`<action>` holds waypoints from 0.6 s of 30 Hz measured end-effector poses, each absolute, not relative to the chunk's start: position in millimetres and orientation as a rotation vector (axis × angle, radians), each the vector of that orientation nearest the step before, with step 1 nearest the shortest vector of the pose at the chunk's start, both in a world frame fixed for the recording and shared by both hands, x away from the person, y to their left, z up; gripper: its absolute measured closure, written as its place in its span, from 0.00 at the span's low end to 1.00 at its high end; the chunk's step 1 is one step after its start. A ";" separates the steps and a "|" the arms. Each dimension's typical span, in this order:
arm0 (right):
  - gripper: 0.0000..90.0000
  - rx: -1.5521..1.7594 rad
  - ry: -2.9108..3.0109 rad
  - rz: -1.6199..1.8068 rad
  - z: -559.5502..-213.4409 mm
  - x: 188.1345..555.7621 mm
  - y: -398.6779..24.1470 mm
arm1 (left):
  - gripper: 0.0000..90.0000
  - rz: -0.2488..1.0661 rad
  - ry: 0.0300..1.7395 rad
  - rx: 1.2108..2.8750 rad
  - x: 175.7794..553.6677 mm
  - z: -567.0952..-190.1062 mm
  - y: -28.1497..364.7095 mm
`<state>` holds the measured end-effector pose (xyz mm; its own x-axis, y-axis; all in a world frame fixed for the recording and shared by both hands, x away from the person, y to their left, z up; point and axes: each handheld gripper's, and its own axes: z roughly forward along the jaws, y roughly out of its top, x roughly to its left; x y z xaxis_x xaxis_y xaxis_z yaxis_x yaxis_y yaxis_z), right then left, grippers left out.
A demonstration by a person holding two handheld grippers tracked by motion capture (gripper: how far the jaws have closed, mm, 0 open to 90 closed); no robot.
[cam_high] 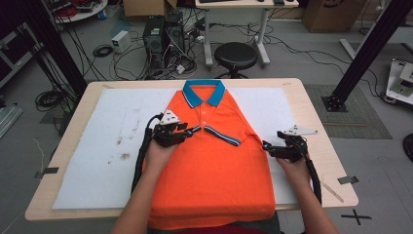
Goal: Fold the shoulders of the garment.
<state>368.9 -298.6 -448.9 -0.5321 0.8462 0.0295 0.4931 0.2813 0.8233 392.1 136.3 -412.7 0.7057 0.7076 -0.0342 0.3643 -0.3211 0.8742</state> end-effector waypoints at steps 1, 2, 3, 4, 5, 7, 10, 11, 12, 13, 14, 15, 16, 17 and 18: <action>0.26 1.207 2.142 1.147 -448.8 368.8 -298.6 | 0.65 0.433 0.835 1.918 389.5 -411.5 140.7; 0.26 1.206 2.140 1.148 -448.8 368.8 -298.6 | 0.62 0.432 0.843 1.900 387.0 -410.3 144.8; 0.26 1.202 2.140 1.148 -448.8 368.8 -298.7 | 0.59 0.437 0.849 1.894 385.4 -408.5 148.9; 0.26 1.203 2.139 1.149 -448.8 368.8 -298.8 | 0.55 0.439 0.866 1.881 383.6 -406.5 153.0; 0.26 1.202 2.136 1.150 -448.7 368.8 -299.0 | 0.50 0.442 0.876 1.863 381.9 -405.0 157.6; 0.26 1.205 2.136 1.153 -448.3 368.3 -299.1 | 0.45 0.431 0.882 1.845 378.6 -402.2 166.7; 0.26 1.203 2.139 1.169 -447.6 368.2 -300.2 | 0.38 0.428 0.884 1.842 372.7 -399.2 179.4; 0.25 1.206 2.137 1.182 -447.4 368.4 -301.0 | 0.38 0.426 0.876 1.845 370.5 -398.4 184.8; 0.25 1.219 2.133 1.206 -446.9 368.5 -302.3 | 0.37 0.428 0.869 1.841 369.0 -397.9 189.1; 0.25 1.216 2.132 1.220 -446.0 368.4 -303.2 | 0.36 0.431 0.867 1.835 368.1 -397.7 192.0; 0.25 1.211 2.127 1.223 -445.1 368.1 -303.8 | 0.34 0.438 0.857 1.838 367.8 -397.1 197.5; 0.25 1.207 2.118 1.235 -443.6 367.5 -304.9 | 0.33 0.437 0.853 1.839 368.0 -396.6 201.5; 0.25 1.210 2.110 1.252 -442.6 367.3 -306.0 | 0.32 0.442 0.850 1.840 368.6 -396.6 205.4; 0.25 1.213 2.103 1.265 -441.9 367.5 -307.4 | 0.31 0.445 0.855 1.838 368.9 -397.1 208.7; 0.25 1.216 2.097 1.272 -441.2 367.7 -308.6 | 0.30 0.451 0.859 1.841 369.6 -397.5 211.4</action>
<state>367.7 -308.6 -441.2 -0.5407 0.8358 0.0951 0.4708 0.2070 0.8576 369.6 211.4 -397.5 0.6765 0.7327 -0.0747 0.3542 -0.2347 0.9052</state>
